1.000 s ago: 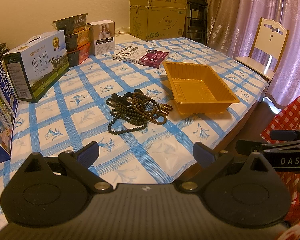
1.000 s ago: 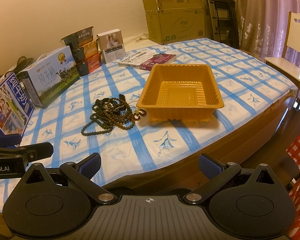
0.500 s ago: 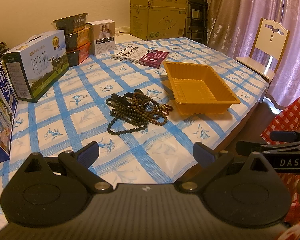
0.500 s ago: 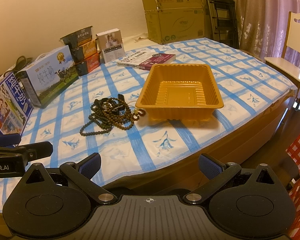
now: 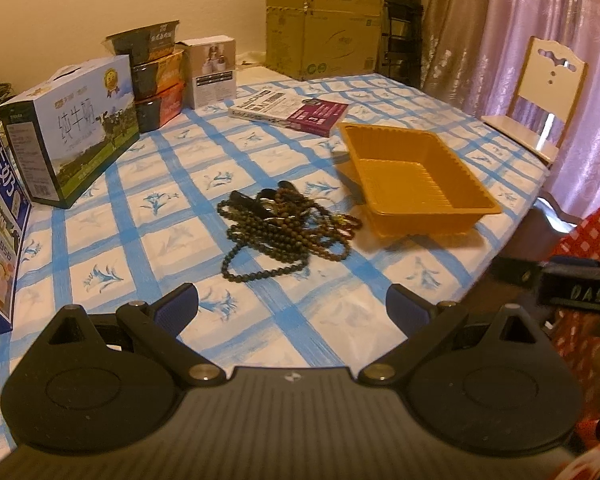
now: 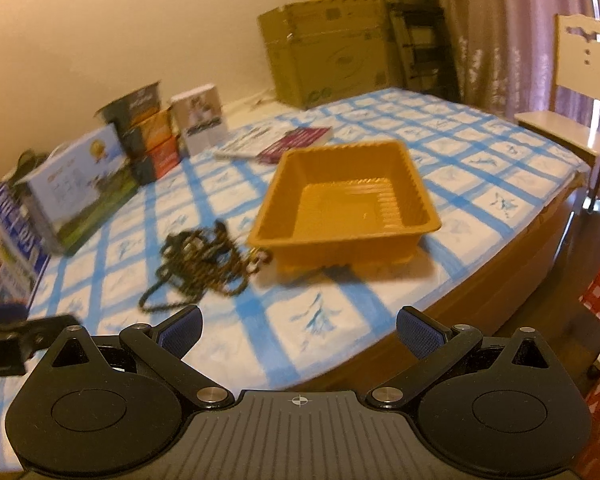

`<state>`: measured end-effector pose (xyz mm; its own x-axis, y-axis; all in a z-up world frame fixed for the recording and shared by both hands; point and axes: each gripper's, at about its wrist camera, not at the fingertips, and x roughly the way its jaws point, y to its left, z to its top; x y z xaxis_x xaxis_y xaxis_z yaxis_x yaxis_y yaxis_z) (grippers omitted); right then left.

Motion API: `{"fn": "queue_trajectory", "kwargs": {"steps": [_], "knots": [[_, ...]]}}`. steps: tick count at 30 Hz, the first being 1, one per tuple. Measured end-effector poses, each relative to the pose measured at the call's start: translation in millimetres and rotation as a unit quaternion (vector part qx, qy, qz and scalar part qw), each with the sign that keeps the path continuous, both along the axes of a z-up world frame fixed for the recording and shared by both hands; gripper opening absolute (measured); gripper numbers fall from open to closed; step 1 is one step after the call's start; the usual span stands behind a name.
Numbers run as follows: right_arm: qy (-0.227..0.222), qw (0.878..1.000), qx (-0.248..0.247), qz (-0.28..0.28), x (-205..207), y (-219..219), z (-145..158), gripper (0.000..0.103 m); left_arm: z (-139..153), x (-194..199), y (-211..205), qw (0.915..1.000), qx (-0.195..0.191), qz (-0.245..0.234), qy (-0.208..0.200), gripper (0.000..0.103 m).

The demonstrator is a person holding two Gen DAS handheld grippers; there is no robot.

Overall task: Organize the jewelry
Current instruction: 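Grasp the rim of the orange tray with the right tool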

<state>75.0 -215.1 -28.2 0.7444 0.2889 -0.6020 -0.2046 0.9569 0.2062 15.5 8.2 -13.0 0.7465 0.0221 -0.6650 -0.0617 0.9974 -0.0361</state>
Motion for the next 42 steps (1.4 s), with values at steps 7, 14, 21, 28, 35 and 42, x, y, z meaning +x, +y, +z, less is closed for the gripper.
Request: {"fn": "queue_trajectory", "kwargs": {"steps": [7,14,21,28,35,42], "knots": [[-0.036,0.998,0.005,-0.049,26,-18,-20,0.103,-31,46,24,1.0000,-0.003,0.007,0.006,0.100],[-0.061,0.993,0.011,-0.101,58,-36,-46,0.102,-59,79,36,0.9998,-0.012,0.001,0.014,0.099],[-0.092,0.984,0.027,-0.148,92,-49,-68,0.093,-74,115,43,0.9999,-0.005,-0.003,0.015,0.096],[-0.105,0.975,0.047,-0.188,131,-60,-88,0.078,-84,144,48,0.9999,-0.006,-0.004,0.015,0.095],[-0.110,0.973,0.066,-0.194,157,-66,-102,0.058,-95,165,47,0.9997,-0.009,-0.010,0.020,0.093],[-0.118,0.973,0.075,-0.185,169,-69,-112,0.021,-100,180,37,0.9994,-0.004,-0.028,0.018,0.090]]}}
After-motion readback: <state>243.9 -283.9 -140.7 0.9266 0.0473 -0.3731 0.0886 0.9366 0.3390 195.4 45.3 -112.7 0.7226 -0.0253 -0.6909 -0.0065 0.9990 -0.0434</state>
